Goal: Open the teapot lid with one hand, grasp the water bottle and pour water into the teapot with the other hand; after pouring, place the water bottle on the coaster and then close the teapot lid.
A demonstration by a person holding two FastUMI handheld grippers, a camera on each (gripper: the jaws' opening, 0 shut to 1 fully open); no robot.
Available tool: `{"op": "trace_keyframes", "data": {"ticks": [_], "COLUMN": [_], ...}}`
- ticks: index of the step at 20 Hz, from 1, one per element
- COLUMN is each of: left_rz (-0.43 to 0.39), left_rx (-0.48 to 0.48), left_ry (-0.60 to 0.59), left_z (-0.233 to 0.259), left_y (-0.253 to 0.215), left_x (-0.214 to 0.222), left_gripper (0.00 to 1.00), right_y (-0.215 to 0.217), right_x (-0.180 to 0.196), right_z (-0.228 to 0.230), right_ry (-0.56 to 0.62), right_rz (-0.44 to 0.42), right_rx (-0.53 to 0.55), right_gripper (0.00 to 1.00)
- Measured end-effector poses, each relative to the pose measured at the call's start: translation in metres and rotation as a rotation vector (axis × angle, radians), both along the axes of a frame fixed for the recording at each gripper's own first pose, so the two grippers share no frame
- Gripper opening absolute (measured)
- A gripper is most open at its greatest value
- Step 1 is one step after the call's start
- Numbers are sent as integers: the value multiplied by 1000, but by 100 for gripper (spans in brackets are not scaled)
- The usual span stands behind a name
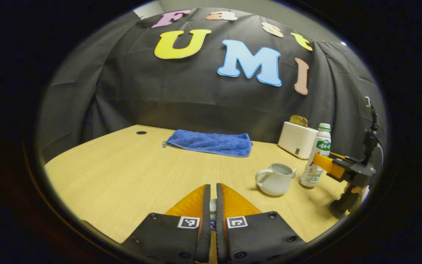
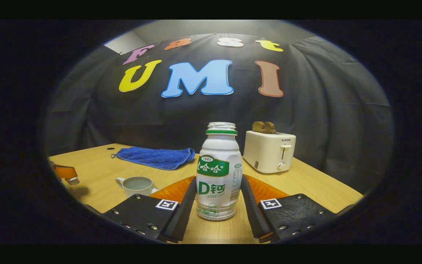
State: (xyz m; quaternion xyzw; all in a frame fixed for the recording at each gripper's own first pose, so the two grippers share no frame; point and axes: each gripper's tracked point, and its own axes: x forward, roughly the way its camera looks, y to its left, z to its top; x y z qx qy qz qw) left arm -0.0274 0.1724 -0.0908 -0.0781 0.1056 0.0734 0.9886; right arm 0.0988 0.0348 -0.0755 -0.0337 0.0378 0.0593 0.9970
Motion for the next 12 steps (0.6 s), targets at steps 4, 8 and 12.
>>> {"op": "trace_keyframes", "data": {"ticks": [4,8,12], "left_rz": [-4,-13,-29], "left_rx": [12,14,29], "left_ry": [1,4,-8], "left_z": [0,0,9], "left_y": [-3,-7,-14], "left_x": [2,1,5], "left_gripper": [17,17,17], "right_y": [-1,0,0], "right_x": [-3,-10,-16], "right_z": [-1,-2,4], "right_ry": [2,2,-18], "right_rz": [-8,-1,4], "right_rx": [8,-5,-18], "right_gripper": [70,74,87]}}
